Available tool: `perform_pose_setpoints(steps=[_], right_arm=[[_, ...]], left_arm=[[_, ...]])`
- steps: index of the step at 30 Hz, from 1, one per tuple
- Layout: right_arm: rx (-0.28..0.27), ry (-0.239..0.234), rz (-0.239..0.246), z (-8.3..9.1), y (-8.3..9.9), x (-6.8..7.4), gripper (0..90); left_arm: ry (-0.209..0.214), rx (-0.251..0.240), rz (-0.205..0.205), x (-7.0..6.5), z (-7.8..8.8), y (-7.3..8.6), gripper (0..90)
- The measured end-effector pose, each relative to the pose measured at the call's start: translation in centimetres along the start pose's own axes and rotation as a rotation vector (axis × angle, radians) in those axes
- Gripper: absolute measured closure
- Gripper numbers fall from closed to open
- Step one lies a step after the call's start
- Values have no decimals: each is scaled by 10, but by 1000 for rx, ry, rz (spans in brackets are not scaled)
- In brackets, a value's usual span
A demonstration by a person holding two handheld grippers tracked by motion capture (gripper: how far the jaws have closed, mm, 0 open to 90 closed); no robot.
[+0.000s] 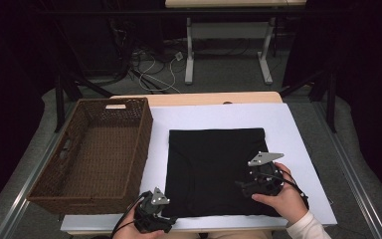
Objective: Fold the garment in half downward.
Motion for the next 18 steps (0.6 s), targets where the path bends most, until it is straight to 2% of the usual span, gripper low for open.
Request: perform_pose_setpoints(steps=[3, 7, 16, 18], right_arm=[[2, -4, 1, 0, 0, 0, 176], [3, -4, 1, -1, 1, 1, 178], [1, -1, -8, -1, 1, -1, 193], [-2, 2, -5, -1, 1, -2, 198]], left_arm=[[-22, -4, -10, 0, -1, 0, 356], [-26, -8, -11, 2, 0, 1, 413], [-19, -36, -21, 9, 2, -1, 681], [-10, -37, -19, 9, 2, -1, 718]])
Point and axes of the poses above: each handheld gripper's, and its own axes: z roughly backward along the jaws, y roughly out of its underside, x roughly to its left, the point moved 6 cm from there along -z, roughly forward along the jaws, and after that the axes turned 8 degrees about y, right-handed, at the moved point
